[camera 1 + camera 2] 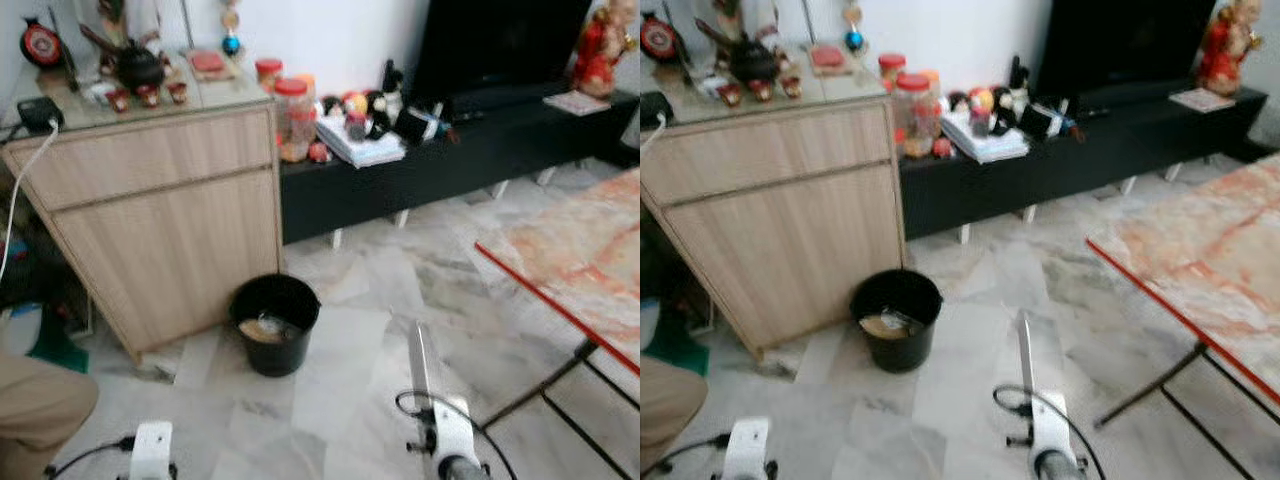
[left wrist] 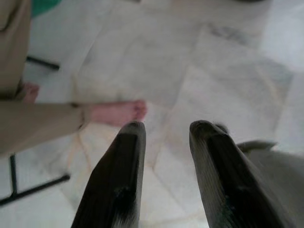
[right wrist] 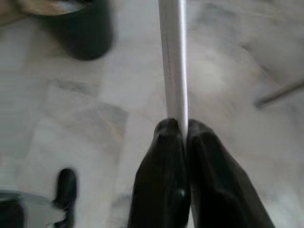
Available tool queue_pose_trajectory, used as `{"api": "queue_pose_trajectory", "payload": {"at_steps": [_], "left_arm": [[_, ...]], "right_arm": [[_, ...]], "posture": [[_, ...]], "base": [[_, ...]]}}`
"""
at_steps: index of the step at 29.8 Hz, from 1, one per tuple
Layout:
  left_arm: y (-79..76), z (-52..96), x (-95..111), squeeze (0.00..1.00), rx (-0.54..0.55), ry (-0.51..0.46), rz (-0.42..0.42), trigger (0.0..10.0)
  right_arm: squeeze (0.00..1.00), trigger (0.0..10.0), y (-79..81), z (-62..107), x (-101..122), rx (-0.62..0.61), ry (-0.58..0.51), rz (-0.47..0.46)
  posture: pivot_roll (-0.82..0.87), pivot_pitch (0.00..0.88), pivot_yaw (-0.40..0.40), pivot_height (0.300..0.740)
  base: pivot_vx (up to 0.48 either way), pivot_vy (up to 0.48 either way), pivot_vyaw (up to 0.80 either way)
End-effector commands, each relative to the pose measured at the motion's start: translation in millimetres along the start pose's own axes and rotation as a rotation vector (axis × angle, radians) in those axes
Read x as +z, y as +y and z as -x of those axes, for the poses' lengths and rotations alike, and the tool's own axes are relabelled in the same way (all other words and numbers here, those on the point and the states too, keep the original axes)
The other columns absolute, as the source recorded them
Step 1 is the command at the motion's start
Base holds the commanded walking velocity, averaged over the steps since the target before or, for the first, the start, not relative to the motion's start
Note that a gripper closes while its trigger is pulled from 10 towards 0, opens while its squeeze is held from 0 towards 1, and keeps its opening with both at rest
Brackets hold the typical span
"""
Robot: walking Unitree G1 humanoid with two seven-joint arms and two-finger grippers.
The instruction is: Picking trash to rubbish bin
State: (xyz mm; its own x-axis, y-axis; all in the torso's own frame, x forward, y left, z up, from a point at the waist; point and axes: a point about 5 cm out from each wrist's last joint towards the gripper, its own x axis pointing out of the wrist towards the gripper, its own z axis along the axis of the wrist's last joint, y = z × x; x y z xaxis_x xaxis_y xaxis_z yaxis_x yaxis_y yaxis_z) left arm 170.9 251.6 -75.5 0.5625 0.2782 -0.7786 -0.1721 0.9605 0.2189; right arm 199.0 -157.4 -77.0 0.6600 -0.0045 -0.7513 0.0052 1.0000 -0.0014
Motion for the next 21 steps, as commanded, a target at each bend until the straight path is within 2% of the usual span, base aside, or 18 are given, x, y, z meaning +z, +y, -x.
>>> {"api": "queue_pose_trajectory", "payload": {"at_steps": [1, 5, 12, 18, 21], "left_arm": [[-3.3, -0.2, 0.8, 0.00, -0.007, 0.001, 0.002, 10.0], [-3.7, -0.1, 0.3, 0.00, -0.008, 0.001, 0.003, 10.0], [-4.1, 0.0, 0.0, 0.00, -0.008, 0.001, 0.005, 10.0], [-3.0, 0.1, -0.7, 0.00, -0.005, 0.003, 0.005, 10.0], [-2.8, 0.1, -0.7, 0.00, -0.005, 0.004, 0.006, 10.0]], "right_arm": [[0.00, 10.0, -4.3, -1.0, 6.2, -0.007, -0.021, 0.022], [0.00, 10.0, -2.9, -1.7, 9.5, -0.007, -0.034, -0.001], [0.00, 10.0, -3.7, -2.0, 10.8, -0.008, -0.034, 0.011], [0.00, 10.0, -2.9, -1.9, 10.4, -0.004, -0.036, 0.018], [0.00, 10.0, -3.5, -1.7, 9.8, -0.010, -0.035, -0.007]], "posture": [[0.07, 0.042, -0.041, 0.740], [0.07, 0.044, -0.043, 0.740], [0.07, 0.047, -0.045, 0.740], [0.07, 0.047, -0.045, 0.740], [0.07, 0.048, -0.045, 0.740]], "base": [[0.382, 0.000, 0.80], [0.384, 0.000, 0.80], [0.384, 0.000, 0.00], [0.383, 0.000, 0.68], [0.384, 0.000, 0.00]]}}
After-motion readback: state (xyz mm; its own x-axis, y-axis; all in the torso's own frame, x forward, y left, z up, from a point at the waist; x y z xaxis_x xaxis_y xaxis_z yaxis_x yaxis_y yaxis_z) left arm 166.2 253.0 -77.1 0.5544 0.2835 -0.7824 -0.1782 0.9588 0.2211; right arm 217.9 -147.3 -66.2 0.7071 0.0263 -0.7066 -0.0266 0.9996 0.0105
